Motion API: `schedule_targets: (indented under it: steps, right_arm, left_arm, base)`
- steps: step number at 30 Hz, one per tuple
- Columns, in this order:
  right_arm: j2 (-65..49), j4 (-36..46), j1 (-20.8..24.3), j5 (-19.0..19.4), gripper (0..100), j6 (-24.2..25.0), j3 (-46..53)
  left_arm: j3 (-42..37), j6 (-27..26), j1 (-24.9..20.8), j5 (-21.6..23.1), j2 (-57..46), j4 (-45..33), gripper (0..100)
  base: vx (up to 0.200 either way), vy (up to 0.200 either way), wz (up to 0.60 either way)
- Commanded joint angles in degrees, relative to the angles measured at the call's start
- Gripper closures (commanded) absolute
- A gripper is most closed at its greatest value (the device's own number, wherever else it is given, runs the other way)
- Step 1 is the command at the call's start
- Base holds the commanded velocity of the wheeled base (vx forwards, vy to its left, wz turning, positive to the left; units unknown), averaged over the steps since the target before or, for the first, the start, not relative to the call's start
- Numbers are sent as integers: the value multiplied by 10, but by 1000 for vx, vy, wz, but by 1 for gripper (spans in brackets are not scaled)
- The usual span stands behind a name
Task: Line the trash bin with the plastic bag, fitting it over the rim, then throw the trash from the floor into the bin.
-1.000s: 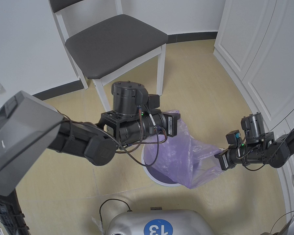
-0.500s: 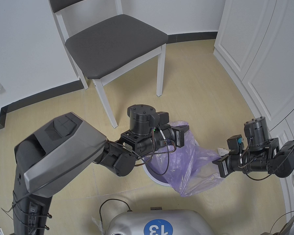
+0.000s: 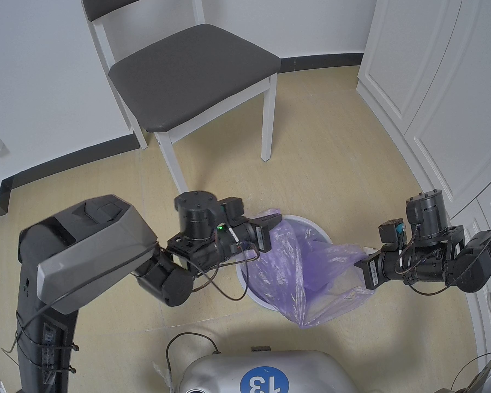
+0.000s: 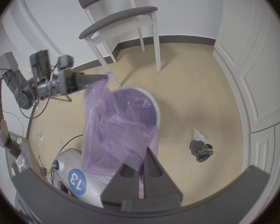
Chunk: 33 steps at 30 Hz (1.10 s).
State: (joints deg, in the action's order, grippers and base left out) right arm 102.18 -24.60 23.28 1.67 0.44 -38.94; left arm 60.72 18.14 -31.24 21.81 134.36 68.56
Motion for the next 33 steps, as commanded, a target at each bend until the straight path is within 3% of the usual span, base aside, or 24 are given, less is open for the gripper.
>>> schedule_targets:
  steps: [1, 9, 18, 25, 33]
  right_arm:
    - [38, 3, -9, -9, 100, 18, -25]
    - [72, 0, -9, -34, 100, 33, -39]
    - [101, 1, -22, -37, 100, 33, -28]
    - [125, -4, -66, -66, 100, -62, -16]
    - [118, -62, -64, -67, 100, -80, 70]
  left_arm:
    - [-156, 8, 42, 39, -62, 108, 100]
    - [-225, -40, 61, 74, -69, 110, 100]
    - [-224, -99, 90, 93, -34, 112, 100]
    - [-204, -159, 131, 141, 60, 214, 100]
    - [-181, -135, 148, 149, 34, 214, 100]
  base:
    - [0, 0, 0]
    - [0, 0, 0]
    - [0, 0, 0]
    - [0, 0, 0]
    - [0, 0, 0]
